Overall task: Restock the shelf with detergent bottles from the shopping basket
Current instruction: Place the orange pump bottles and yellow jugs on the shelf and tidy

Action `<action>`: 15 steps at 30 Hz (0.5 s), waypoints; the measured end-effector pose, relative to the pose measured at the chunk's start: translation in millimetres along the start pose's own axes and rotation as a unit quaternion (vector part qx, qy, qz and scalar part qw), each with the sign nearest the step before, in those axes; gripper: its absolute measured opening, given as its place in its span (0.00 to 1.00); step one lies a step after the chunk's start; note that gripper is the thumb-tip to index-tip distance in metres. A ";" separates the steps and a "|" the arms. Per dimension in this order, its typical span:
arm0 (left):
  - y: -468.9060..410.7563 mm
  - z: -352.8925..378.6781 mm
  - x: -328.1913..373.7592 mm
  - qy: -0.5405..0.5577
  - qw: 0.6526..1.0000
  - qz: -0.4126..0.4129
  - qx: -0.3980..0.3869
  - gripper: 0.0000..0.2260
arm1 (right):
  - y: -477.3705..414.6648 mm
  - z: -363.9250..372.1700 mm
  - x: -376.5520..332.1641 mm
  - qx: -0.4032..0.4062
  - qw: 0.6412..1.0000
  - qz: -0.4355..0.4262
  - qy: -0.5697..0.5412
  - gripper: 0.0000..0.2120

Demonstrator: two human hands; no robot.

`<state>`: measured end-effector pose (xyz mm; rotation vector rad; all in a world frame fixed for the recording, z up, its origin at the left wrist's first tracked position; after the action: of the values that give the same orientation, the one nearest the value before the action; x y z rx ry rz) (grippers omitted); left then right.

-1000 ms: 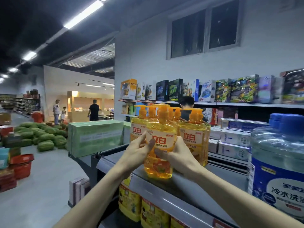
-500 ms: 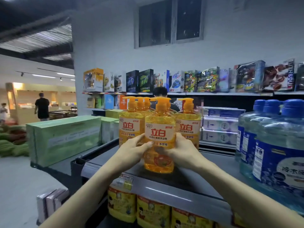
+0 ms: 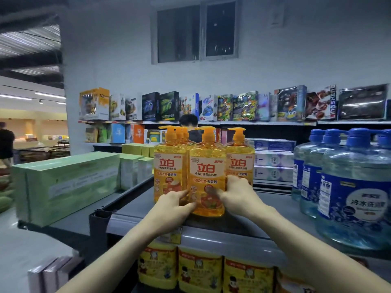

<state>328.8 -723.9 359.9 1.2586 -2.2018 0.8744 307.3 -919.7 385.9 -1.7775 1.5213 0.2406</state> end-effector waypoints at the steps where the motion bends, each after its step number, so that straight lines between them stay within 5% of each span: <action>1: -0.4 0.7 -1.3 -0.006 1.000 0.005 0.002 0.20 | -3.5 1.8 1.9 0.001 1.000 0.009 0.002 0.22; 5: -2.9 0.3 -4.2 0.003 1.000 0.004 -0.004 0.14 | -19.6 11.4 17.8 0.020 0.999 0.040 0.028 0.25; 15: -9.4 -3.2 -10.7 0.001 0.997 -0.046 -0.067 0.16 | -47.6 26.2 38.2 0.039 0.997 0.039 0.053 0.28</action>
<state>342.4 -718.9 358.0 1.2816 -2.1443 0.6797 369.3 -932.2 365.5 -1.6949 1.6542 0.1246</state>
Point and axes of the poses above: each hand's wrist, its own y-axis away from the middle knuckle, its own z-axis out of the palm, x = y × z, the point moved 6 cm from there along -y, towards the middle knuckle, and after that the axes turned 5 degrees about -z, right-handed, at the moved point
